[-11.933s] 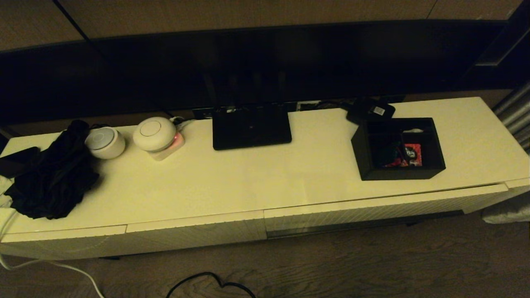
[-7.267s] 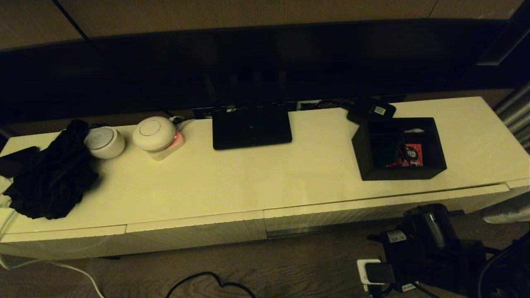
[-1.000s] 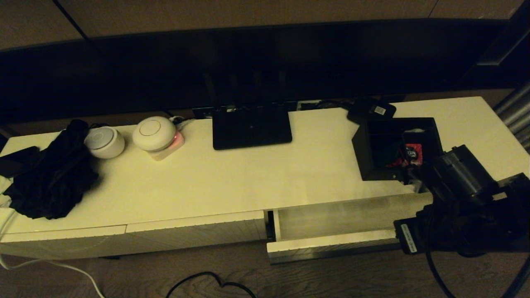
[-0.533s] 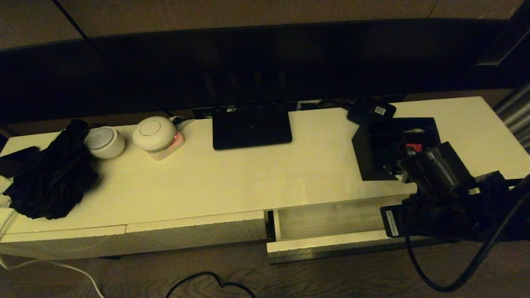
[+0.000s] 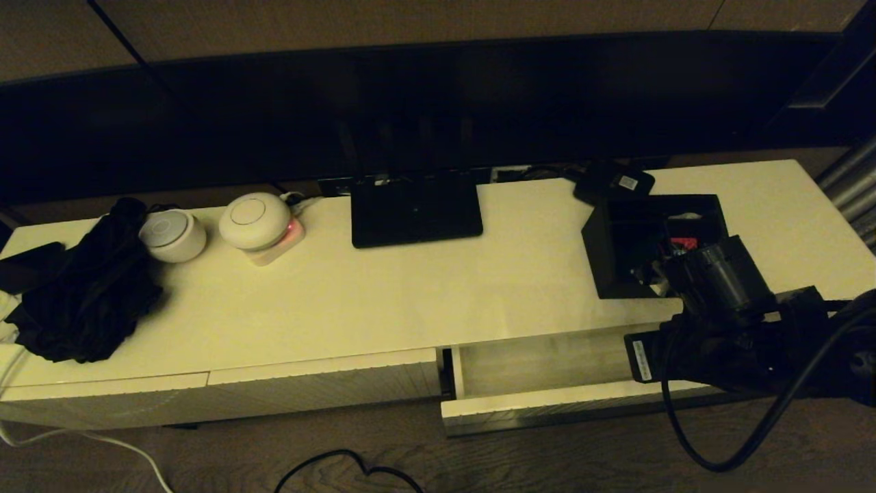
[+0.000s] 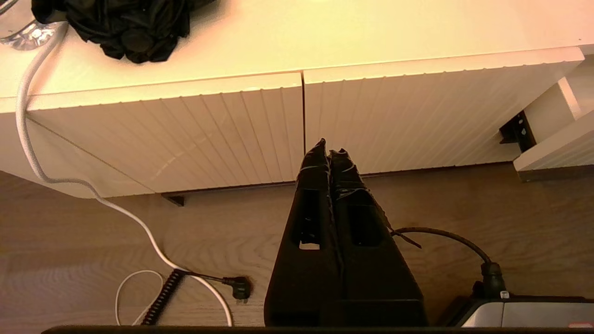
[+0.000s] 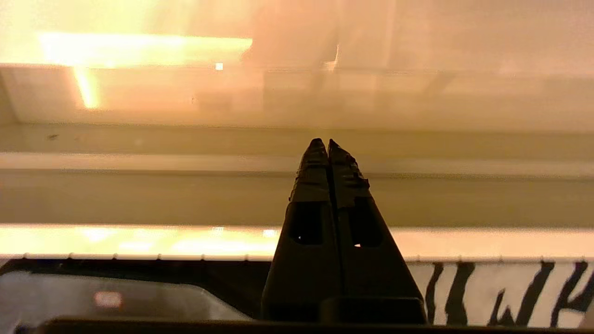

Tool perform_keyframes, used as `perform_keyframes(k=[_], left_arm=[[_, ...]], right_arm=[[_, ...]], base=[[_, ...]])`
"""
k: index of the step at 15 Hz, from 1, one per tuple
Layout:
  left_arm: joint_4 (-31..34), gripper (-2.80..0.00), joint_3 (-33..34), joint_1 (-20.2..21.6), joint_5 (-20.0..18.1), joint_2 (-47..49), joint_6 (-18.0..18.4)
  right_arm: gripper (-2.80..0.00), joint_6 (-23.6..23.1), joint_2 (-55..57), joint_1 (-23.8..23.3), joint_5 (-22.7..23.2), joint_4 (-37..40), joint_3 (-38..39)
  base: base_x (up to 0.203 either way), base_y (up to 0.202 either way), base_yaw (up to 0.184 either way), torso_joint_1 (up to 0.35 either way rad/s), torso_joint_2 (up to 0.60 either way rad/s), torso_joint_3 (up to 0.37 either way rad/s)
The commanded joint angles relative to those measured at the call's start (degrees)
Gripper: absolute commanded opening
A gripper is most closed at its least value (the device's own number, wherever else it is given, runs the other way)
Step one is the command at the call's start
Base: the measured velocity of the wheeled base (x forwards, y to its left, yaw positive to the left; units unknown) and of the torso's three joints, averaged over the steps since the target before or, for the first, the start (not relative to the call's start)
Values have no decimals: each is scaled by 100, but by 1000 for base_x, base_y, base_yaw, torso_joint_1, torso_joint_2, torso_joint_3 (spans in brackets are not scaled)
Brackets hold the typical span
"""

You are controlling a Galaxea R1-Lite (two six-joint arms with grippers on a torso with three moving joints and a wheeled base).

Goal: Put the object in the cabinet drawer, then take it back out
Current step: Open the drawer

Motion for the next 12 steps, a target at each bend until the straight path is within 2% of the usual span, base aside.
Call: perform_keyframes(k=[1,9,12], left_arm=[[0,-280,18,1,-4,0,0],[0,-280,18,1,4,0,0],[0,-280,18,1,-3,0,0]], right_arm=[[-280,-22,86,-8,-13,-265,160],[-280,-68,329,-122,-4,-869,489],[-280,-89,272,-122,22,-871,589]], base=[[0,0,0,0,0,0],[0,0,0,0,0,0],[0,0,0,0,0,0]])
